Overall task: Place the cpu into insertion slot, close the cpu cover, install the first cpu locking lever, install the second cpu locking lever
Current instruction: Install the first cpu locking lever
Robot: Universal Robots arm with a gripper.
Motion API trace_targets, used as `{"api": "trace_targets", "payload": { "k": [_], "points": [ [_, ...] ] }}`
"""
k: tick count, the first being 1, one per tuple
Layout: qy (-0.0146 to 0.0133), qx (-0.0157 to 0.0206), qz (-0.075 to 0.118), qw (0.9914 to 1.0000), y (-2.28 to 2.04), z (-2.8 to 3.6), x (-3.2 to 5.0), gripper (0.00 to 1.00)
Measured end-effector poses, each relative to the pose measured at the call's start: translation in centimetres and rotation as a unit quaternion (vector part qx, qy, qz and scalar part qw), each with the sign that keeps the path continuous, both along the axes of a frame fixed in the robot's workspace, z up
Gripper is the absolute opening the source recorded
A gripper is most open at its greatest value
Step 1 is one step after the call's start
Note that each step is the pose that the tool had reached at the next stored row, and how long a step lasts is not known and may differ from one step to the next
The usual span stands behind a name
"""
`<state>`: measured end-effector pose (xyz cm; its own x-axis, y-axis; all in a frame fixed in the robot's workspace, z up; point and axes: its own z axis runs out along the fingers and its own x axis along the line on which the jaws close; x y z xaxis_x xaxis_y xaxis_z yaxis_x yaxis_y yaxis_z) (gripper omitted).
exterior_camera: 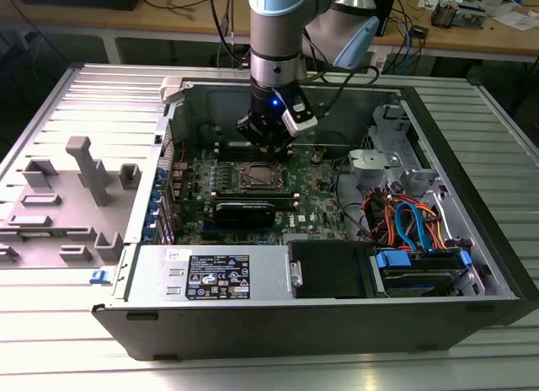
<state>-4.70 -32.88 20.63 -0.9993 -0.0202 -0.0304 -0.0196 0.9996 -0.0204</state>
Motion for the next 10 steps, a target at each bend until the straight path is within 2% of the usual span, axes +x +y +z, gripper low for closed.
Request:
{"api": "trace_targets", "payload": {
  "k": [5,10],
  "points": [
    [0.0000,0.0001,0.000,1.00000,0.00,0.30,0.01,0.11],
    [0.0000,-0.0002,0.000,1.00000,0.03,0.30,0.06,0.11]
  ]
}}
